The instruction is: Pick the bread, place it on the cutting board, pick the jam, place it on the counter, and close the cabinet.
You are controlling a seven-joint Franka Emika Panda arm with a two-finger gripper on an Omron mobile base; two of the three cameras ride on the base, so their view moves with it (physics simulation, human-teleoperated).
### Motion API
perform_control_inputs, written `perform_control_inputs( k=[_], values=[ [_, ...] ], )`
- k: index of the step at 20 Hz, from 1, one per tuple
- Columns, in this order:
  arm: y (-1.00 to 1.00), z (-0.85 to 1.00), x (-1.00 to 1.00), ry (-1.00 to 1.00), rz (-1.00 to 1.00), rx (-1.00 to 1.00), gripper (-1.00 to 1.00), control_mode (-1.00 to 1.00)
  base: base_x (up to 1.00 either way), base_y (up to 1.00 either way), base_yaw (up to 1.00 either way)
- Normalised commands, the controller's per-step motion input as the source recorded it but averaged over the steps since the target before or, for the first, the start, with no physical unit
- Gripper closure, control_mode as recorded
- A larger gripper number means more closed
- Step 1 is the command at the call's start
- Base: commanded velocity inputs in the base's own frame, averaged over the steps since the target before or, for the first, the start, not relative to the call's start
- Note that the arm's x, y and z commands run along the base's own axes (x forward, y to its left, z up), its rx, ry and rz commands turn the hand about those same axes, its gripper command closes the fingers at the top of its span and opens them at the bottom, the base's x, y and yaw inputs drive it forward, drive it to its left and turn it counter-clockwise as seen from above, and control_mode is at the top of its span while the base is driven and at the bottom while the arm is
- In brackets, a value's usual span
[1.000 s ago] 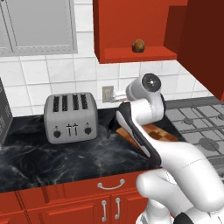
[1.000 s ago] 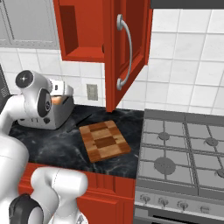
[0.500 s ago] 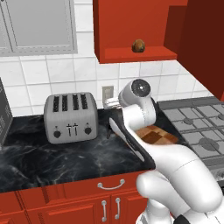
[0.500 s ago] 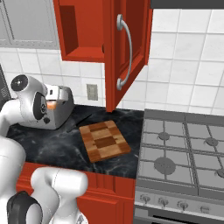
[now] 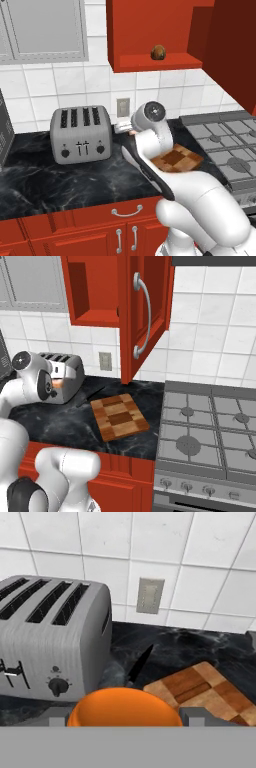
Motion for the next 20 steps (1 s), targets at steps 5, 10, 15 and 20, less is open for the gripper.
perform_control_inputs(
  k=[5, 10, 15, 20],
  values=[
    [0.07, -0.32, 0.0, 0.0, 0.0, 0.0, 1.0, -1.0, 0.0, 0.0, 0.0],
    [0.13, -0.35, 0.01, 0.0, 0.0, -0.01, 1.0, -1.0, 0.0, 0.0, 0.0],
    [0.11, -0.31, 0.0, 0.0, 0.0, -0.01, 1.0, -1.0, 0.0, 0.0, 0.0],
    [0.04, -0.25, 0.0, 0.0, 0.0, 0.0, 1.0, -1.0, 0.0, 0.0, 0.0]
  ],
)
